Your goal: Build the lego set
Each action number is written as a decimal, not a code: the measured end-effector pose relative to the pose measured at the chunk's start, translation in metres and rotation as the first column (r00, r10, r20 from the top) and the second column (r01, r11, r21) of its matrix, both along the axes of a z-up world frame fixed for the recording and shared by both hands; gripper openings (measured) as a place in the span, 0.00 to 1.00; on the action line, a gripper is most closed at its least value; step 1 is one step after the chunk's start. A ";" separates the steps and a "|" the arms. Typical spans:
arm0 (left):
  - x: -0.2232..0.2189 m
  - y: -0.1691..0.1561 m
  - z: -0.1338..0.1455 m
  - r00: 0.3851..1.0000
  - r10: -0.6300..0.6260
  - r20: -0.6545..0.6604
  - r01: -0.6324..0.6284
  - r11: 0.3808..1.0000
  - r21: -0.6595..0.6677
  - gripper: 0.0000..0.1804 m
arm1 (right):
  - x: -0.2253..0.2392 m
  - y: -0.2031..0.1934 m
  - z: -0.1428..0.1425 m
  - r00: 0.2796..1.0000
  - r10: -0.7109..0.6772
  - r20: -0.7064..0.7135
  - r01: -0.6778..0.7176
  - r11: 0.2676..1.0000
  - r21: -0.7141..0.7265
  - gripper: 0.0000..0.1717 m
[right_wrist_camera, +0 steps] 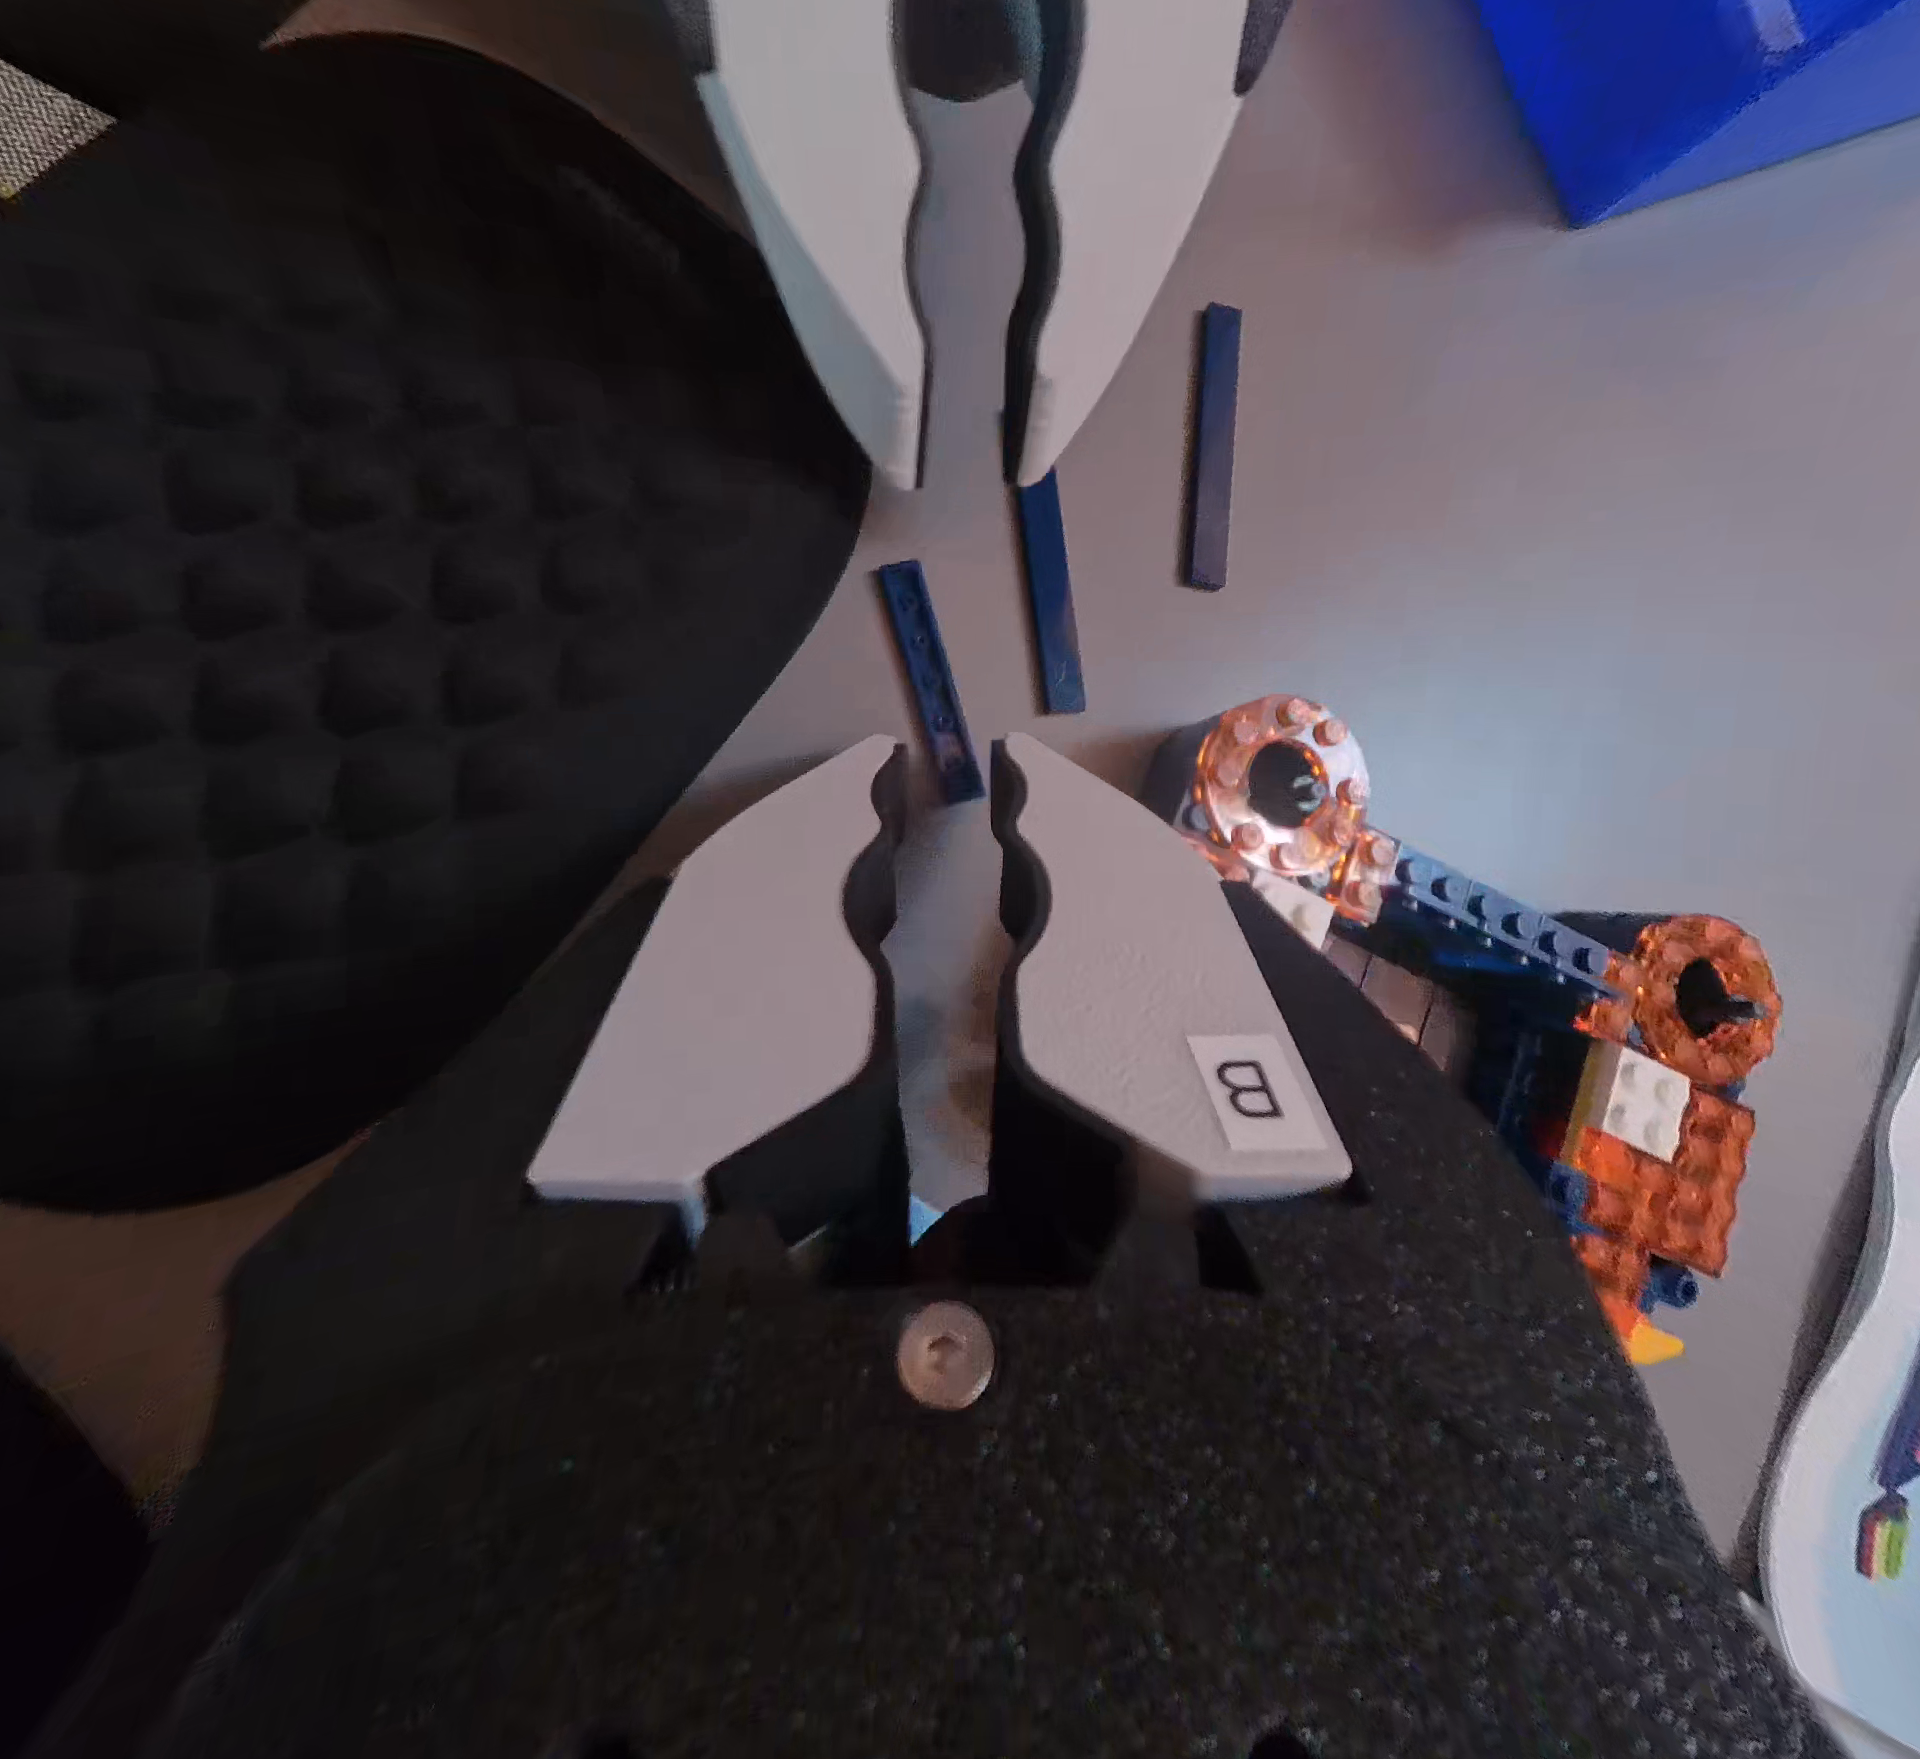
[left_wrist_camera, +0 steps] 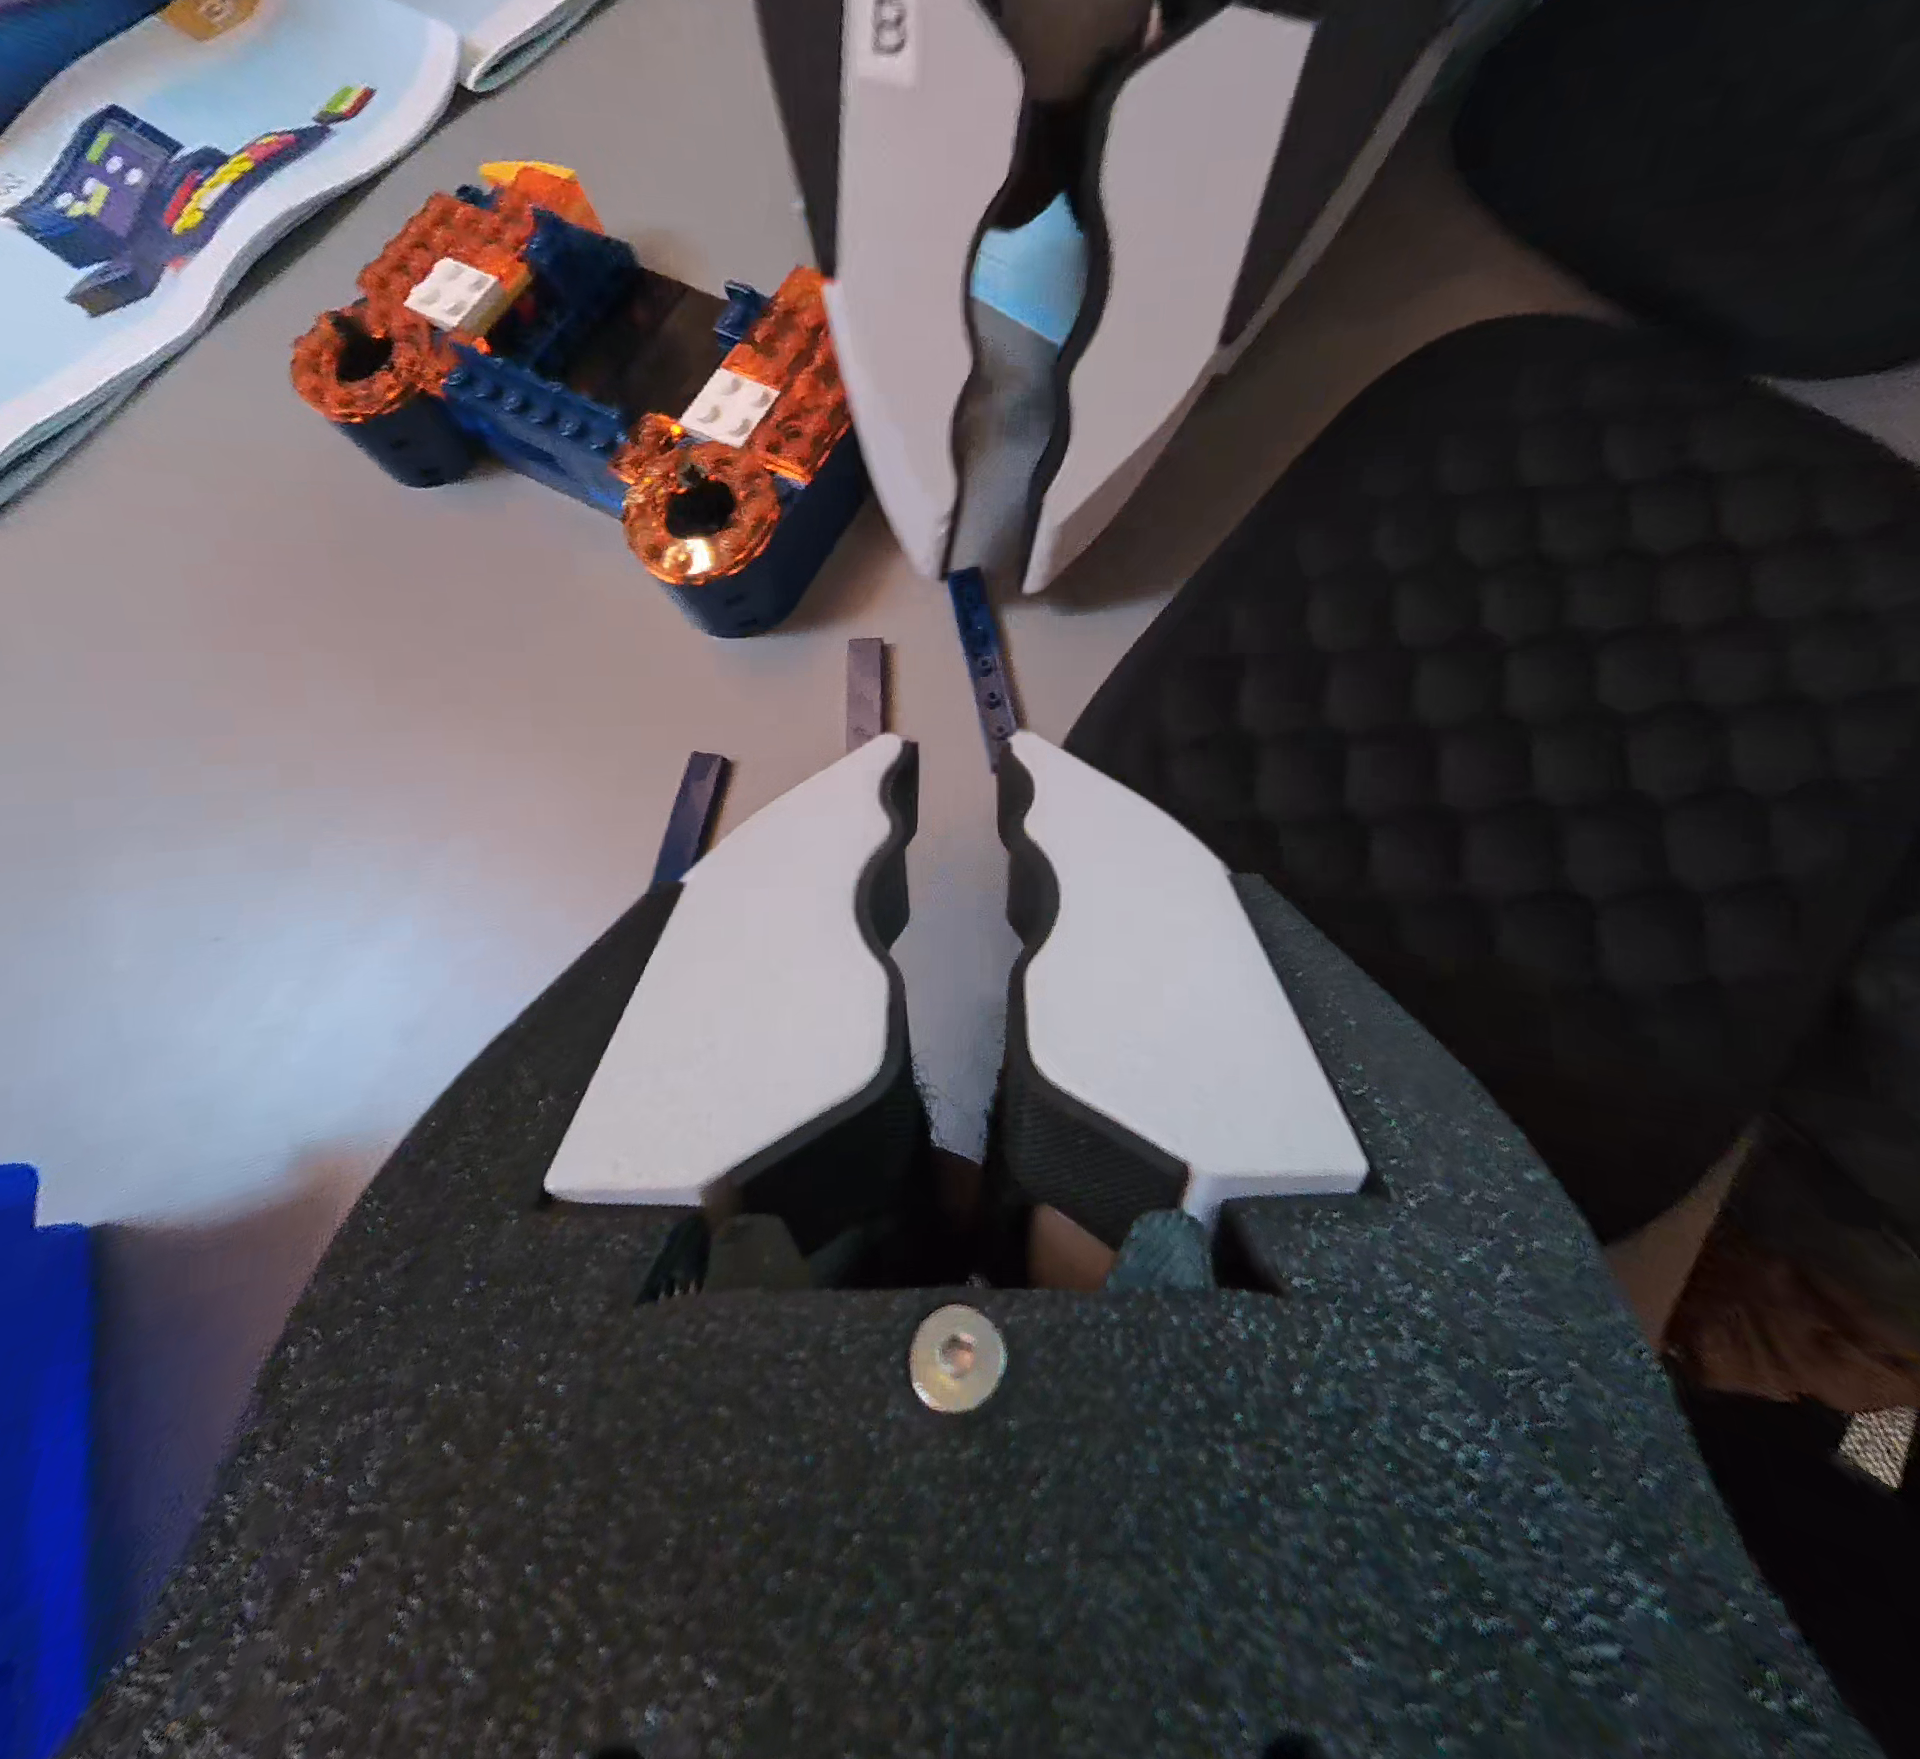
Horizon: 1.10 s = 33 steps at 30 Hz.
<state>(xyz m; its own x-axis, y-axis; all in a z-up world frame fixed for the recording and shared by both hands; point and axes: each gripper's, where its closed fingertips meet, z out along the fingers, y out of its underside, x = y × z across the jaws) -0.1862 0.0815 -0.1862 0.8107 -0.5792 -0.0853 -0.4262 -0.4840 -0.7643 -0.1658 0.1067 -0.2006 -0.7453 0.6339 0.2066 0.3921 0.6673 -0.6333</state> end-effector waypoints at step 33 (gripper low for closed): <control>0.012 0.018 -0.014 0.980 -0.108 -0.166 0.120 0.991 0.061 0.07 | 0.009 0.001 -0.008 0.979 -0.180 0.092 0.187 0.978 -0.086 0.04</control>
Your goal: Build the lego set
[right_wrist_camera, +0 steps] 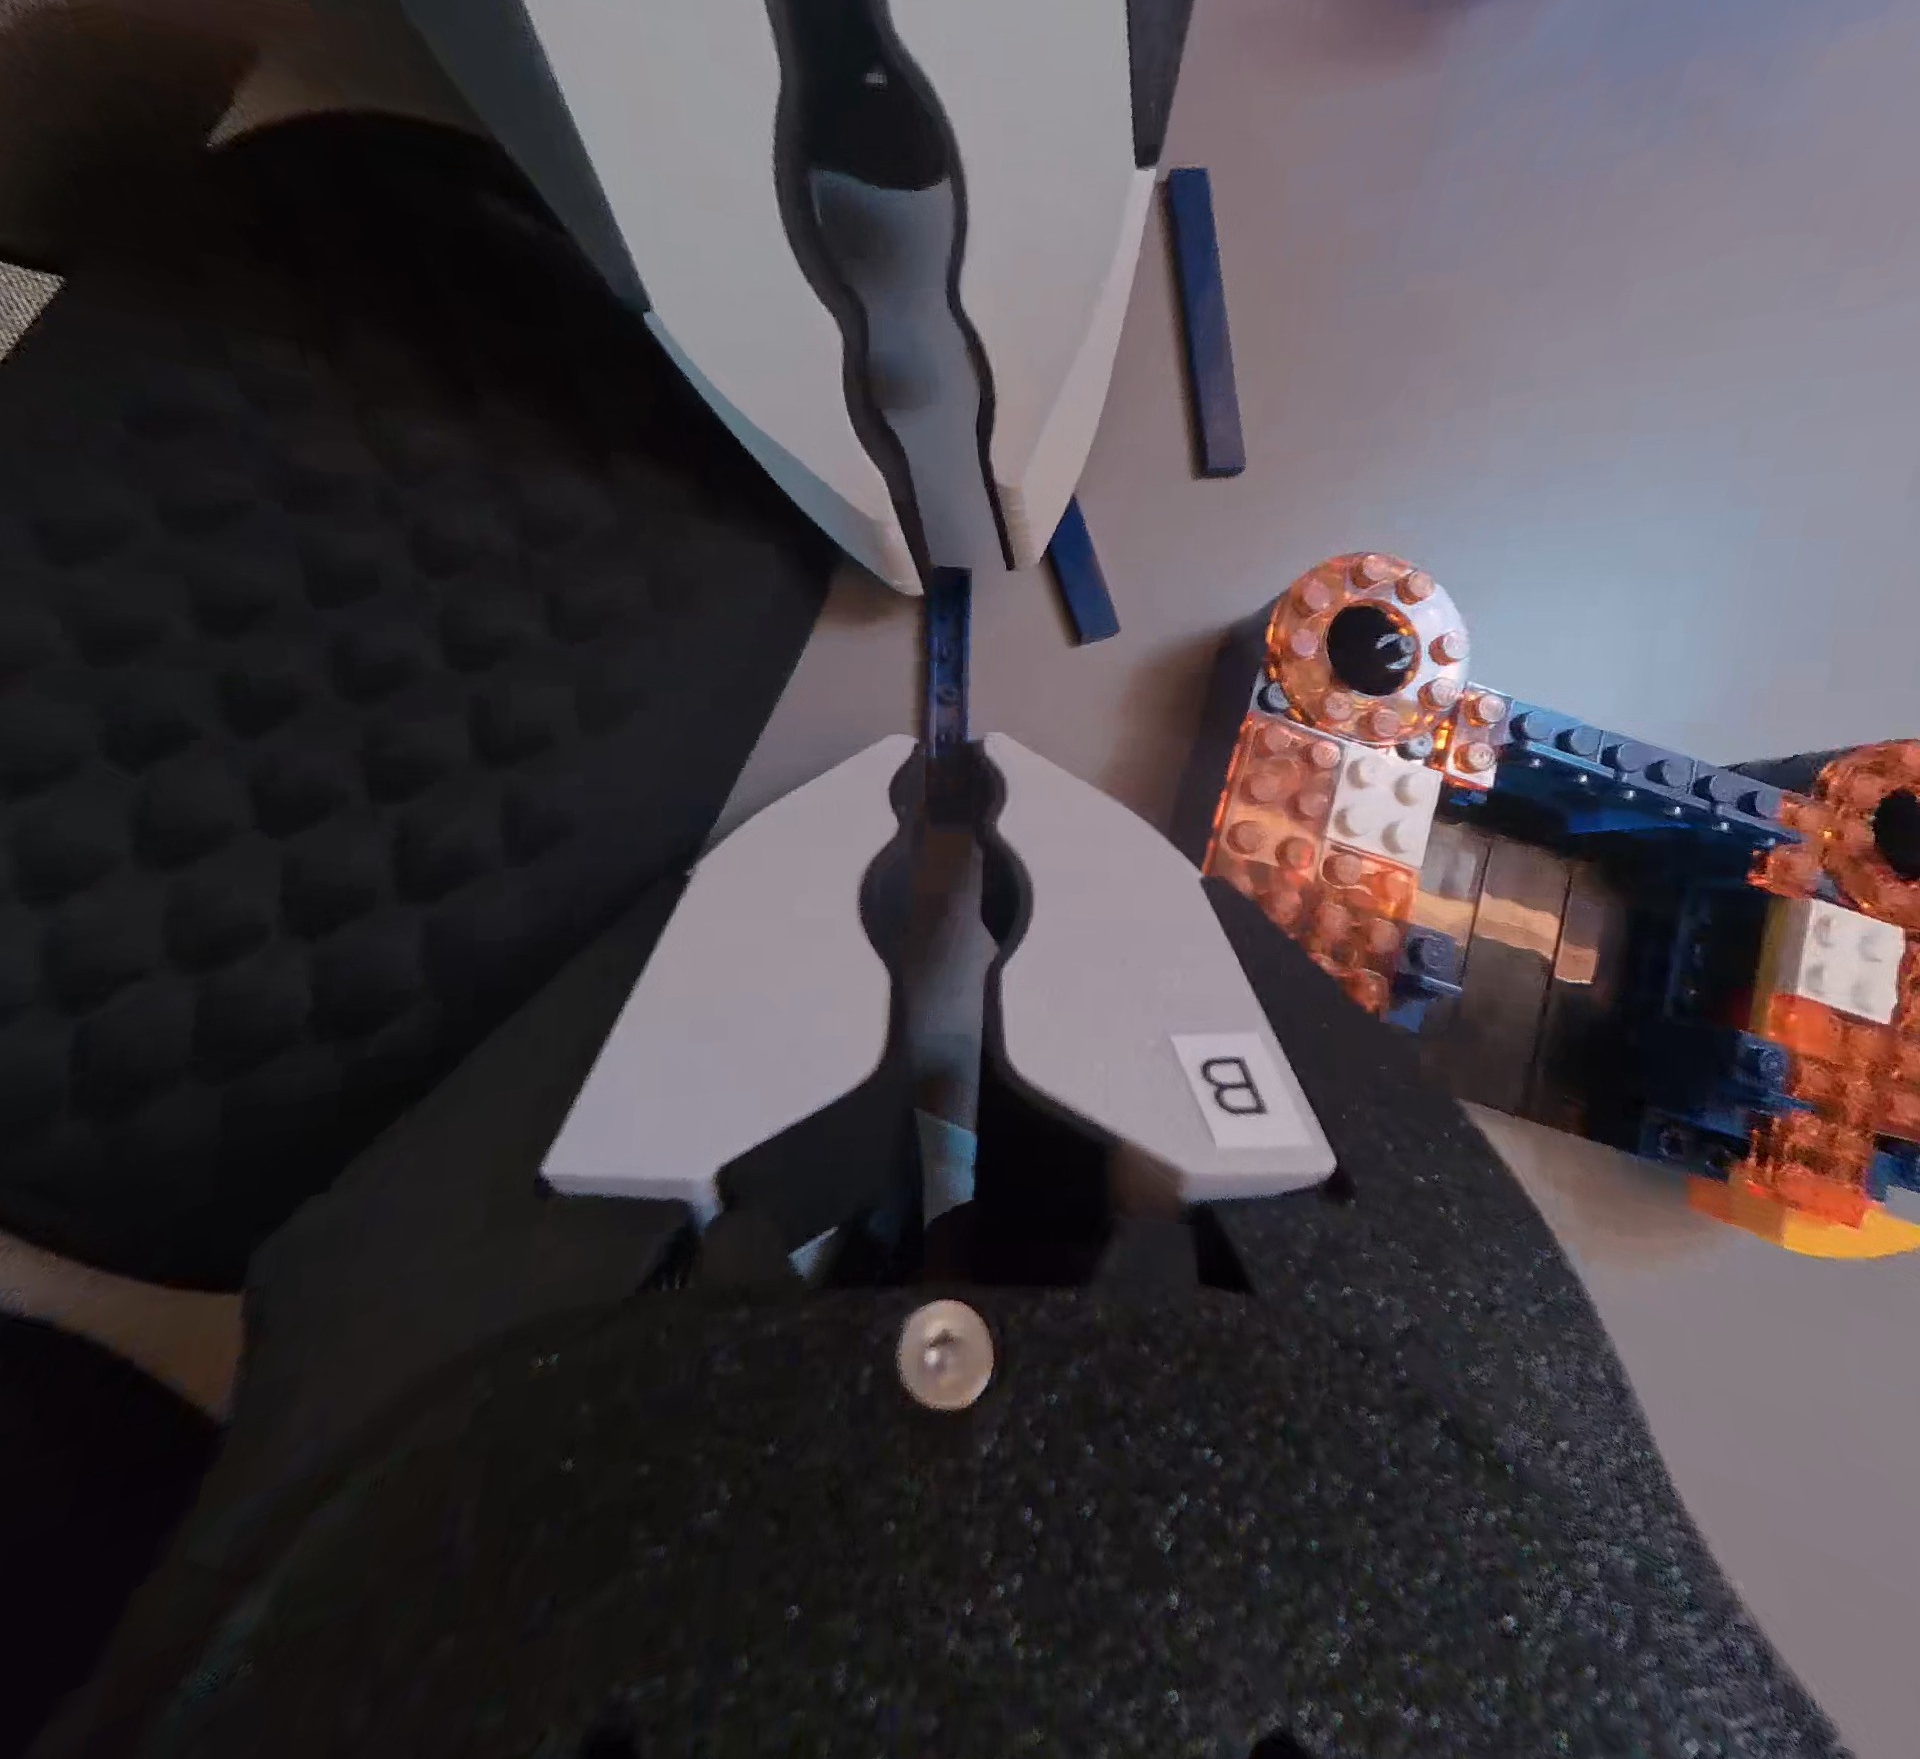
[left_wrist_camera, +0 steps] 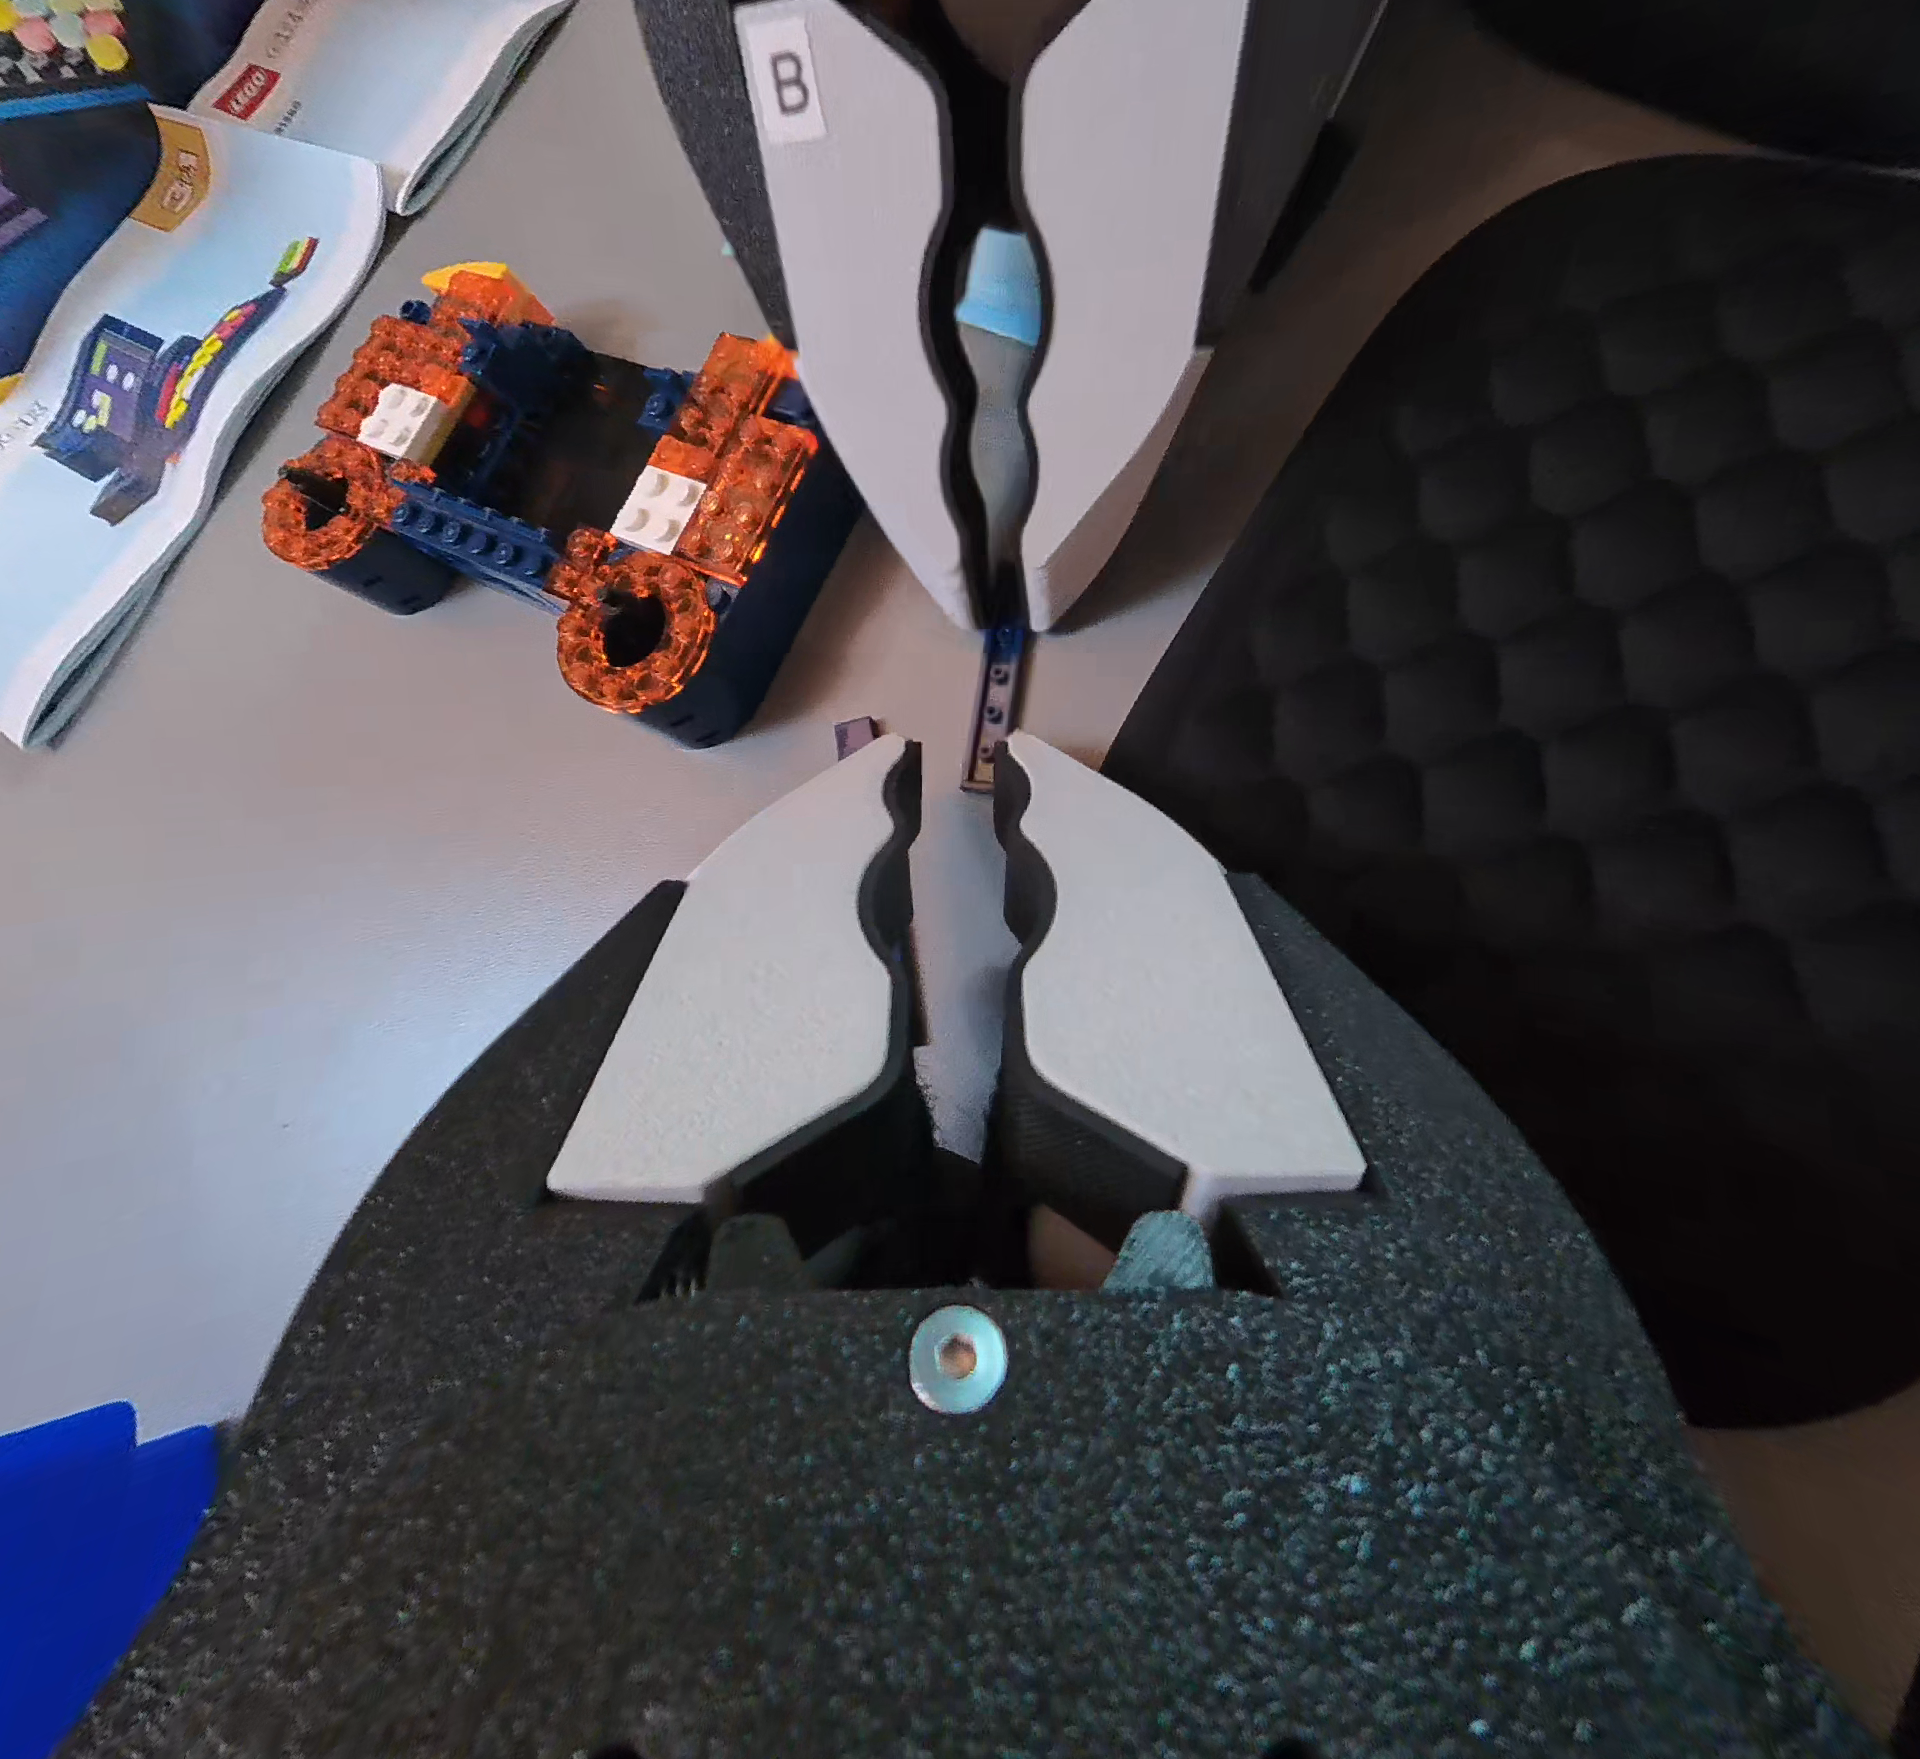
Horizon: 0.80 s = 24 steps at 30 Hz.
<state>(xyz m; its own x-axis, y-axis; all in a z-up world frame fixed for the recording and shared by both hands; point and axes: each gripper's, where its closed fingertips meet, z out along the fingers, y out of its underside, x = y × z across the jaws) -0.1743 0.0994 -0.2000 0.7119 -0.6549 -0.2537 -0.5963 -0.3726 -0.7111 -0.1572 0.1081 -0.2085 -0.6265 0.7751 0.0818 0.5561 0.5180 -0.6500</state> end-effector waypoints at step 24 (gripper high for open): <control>0.036 -0.007 0.038 0.959 -0.268 -0.095 0.283 0.930 0.234 0.16 | 0.028 -0.012 0.051 0.961 0.073 0.268 0.156 0.657 -0.738 0.00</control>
